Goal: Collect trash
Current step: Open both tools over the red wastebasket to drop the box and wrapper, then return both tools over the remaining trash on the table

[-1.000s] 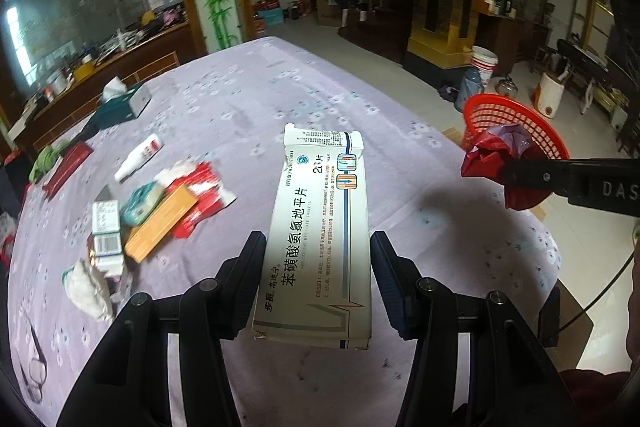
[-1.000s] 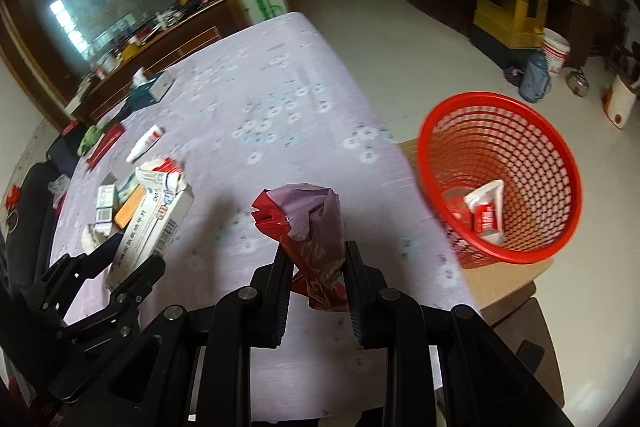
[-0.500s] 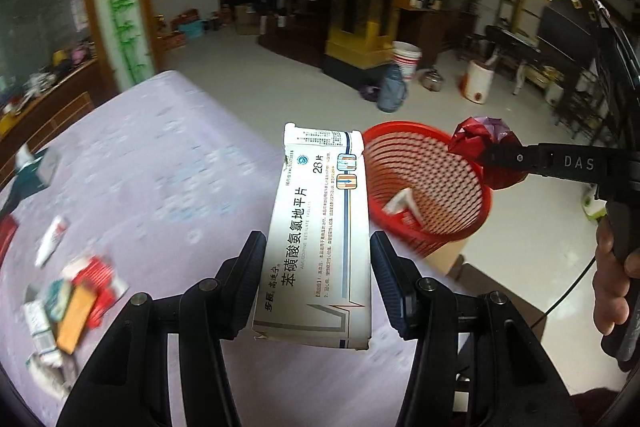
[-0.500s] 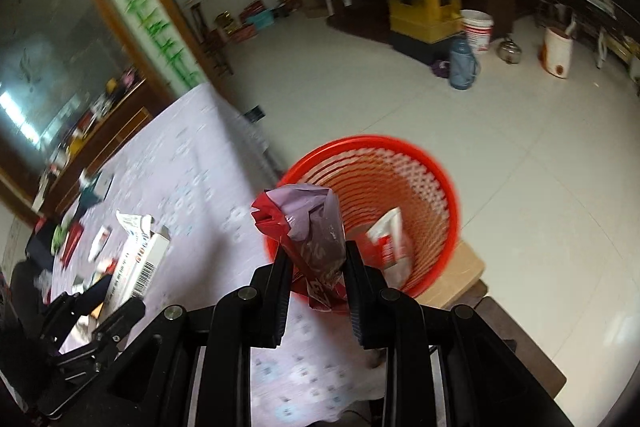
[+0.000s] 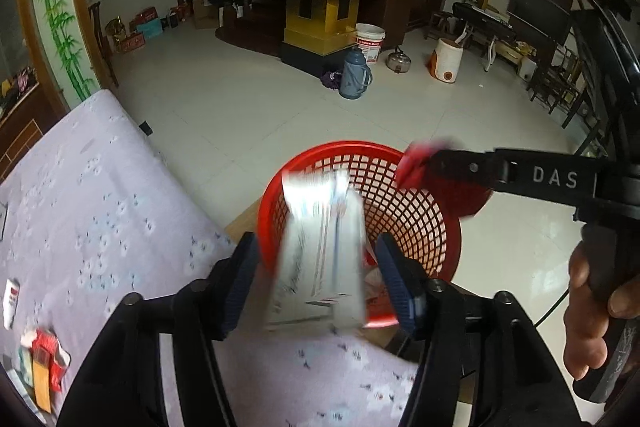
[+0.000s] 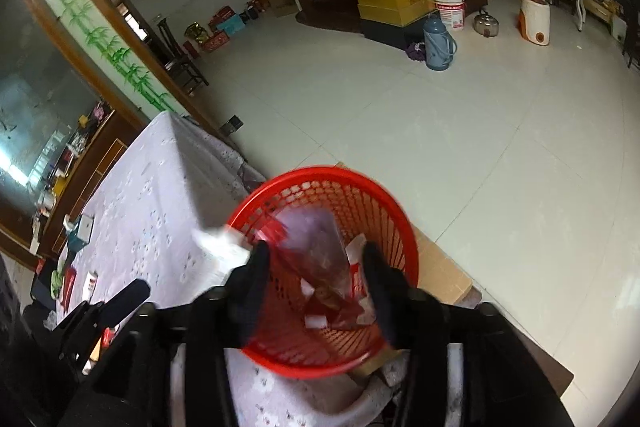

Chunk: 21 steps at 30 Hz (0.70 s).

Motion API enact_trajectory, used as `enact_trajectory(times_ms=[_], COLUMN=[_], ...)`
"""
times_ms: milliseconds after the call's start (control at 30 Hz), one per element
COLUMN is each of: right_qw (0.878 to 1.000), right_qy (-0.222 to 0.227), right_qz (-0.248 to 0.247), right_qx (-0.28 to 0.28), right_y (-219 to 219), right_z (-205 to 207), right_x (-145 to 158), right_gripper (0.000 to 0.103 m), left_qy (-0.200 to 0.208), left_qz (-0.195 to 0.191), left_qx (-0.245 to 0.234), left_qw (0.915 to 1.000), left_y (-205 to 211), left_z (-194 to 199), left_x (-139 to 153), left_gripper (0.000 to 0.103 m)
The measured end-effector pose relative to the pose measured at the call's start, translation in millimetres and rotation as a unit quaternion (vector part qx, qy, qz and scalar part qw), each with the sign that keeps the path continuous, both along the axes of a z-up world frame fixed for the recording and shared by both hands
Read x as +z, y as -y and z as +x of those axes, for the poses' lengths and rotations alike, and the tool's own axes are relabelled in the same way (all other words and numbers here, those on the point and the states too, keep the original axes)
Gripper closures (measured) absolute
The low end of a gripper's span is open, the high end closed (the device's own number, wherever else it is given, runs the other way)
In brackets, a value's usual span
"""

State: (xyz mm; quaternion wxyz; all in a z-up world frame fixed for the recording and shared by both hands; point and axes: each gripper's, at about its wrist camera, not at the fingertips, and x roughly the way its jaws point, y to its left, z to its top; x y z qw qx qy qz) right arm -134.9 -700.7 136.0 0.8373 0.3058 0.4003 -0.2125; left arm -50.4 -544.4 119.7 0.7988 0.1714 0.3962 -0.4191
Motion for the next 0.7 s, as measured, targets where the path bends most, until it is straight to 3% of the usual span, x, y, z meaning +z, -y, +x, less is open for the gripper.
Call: enact_trajectory(times_ms=[300, 500, 700], right_qw=[0.999, 0.993, 0.982], right_qy=[0.003, 0.005, 0.01], right_qz=[-0.042, -0.083, -0.086], right_qx=[0.022, 0.085, 0.165], right_y=[-18.2, -86.2, -159.1], right_z=[-1.0, 8.9, 28.2], right_x=[18.4, 24.2, 20.3], right_gripper=[0.04, 0.04, 0.04], left_qy=[0.021, 0.017, 0.011], left_qz=[-0.018, -0.018, -0.021], left_qx=[0.021, 0.076, 0.144], left_qw=[0.9994, 0.9968, 0.9893], left_y=[-38.7, -103.6, -172.5], left_z=[-12.9, -16.8, -13.0], left_x=[14.0, 11.8, 13.6], left_gripper=[0.037, 0.037, 0.037])
